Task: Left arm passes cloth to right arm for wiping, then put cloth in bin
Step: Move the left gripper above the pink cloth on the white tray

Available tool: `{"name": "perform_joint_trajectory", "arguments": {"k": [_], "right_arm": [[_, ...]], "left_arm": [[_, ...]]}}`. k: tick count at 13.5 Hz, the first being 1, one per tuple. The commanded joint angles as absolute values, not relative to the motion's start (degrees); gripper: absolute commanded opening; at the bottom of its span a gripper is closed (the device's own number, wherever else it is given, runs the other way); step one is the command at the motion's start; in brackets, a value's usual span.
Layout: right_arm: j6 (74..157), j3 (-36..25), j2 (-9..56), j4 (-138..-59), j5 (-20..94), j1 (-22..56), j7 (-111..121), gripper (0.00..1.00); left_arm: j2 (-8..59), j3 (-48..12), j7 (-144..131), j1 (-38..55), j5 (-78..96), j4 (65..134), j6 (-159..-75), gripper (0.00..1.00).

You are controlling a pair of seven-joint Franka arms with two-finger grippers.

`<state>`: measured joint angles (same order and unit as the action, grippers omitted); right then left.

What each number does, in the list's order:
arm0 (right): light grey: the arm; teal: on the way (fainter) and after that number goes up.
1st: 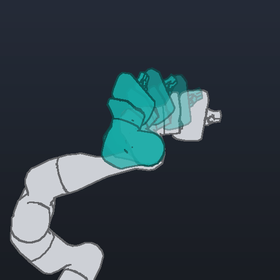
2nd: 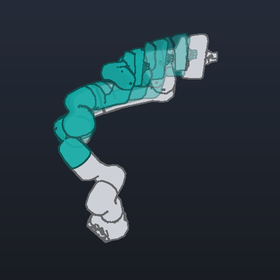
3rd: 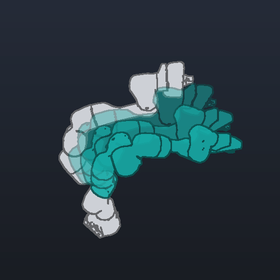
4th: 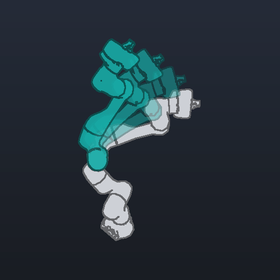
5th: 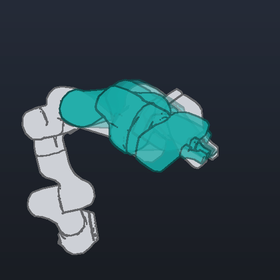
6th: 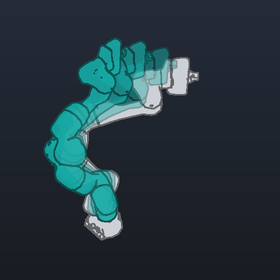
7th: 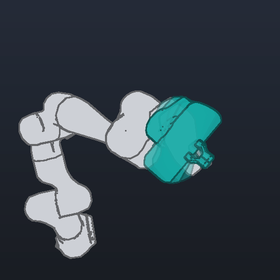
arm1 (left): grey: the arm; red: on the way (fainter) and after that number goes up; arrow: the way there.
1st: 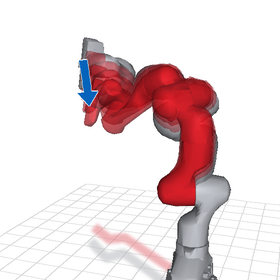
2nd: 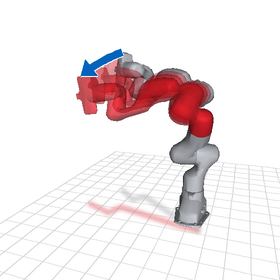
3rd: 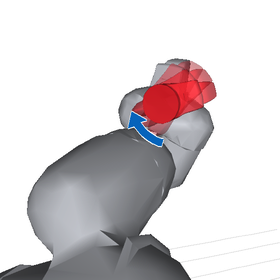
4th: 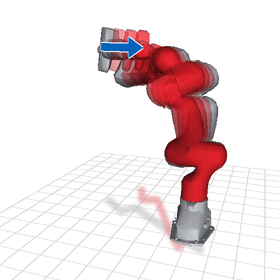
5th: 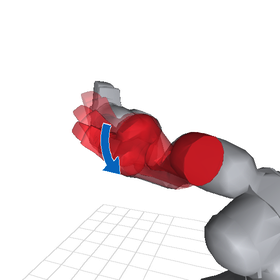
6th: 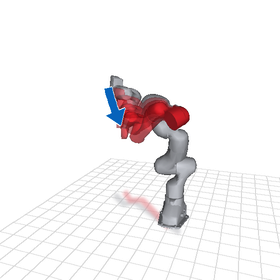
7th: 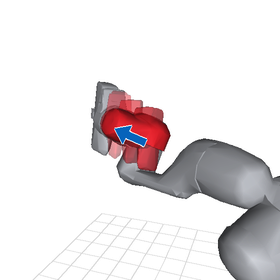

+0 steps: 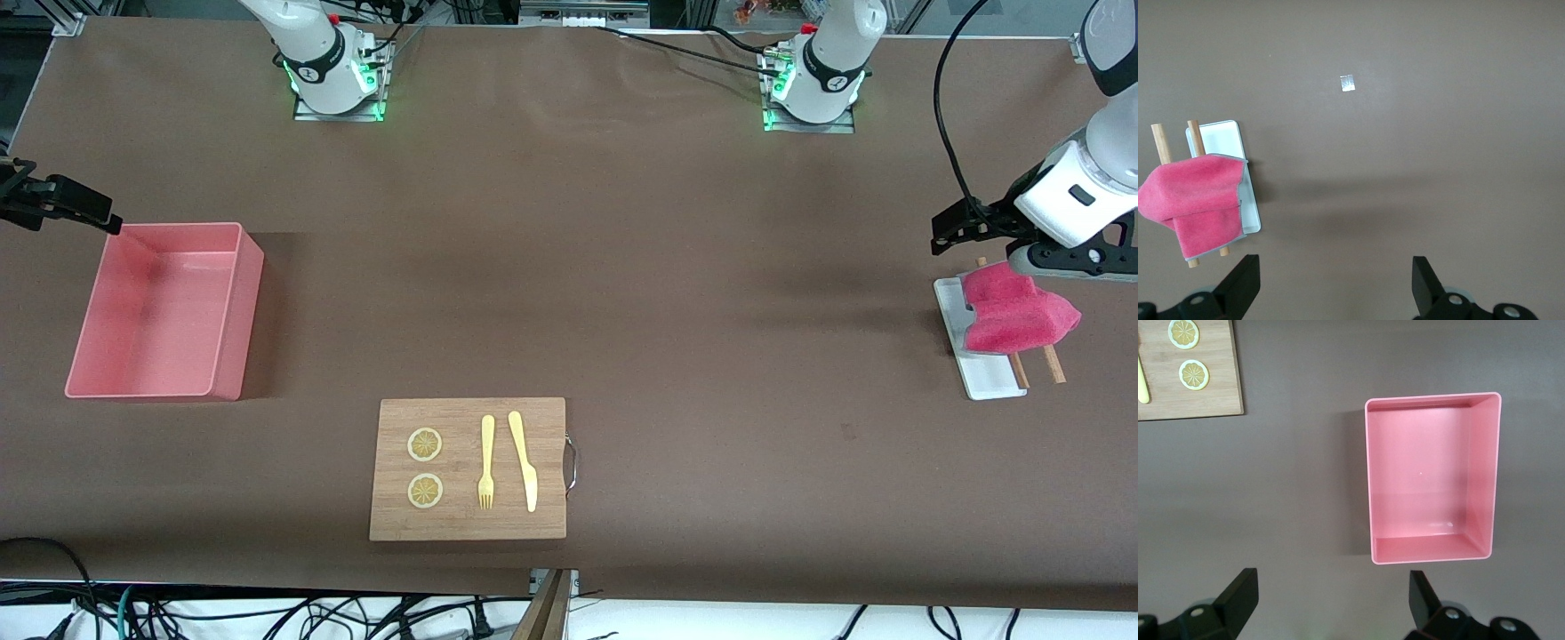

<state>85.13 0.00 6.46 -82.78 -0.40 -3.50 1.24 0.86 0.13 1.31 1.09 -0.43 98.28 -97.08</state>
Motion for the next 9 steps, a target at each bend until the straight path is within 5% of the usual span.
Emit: {"name": "perform_joint_trajectory", "arguments": {"k": [1, 9], "right_arm": [[85.0, 0.3, 7.0, -81.6, 0.0, -3.6, 1.8, 1.0], [85.1, 0.1, 7.0, -81.6, 0.0, -3.8, 1.8, 1.0]], "left_arm": [[1.6, -0.2, 0.9, 0.1, -0.6, 96.9, -96.6, 1.0], [1.8, 0.2, 1.5, -2.2, -0.7, 97.4, -94.3, 1.0]]}}
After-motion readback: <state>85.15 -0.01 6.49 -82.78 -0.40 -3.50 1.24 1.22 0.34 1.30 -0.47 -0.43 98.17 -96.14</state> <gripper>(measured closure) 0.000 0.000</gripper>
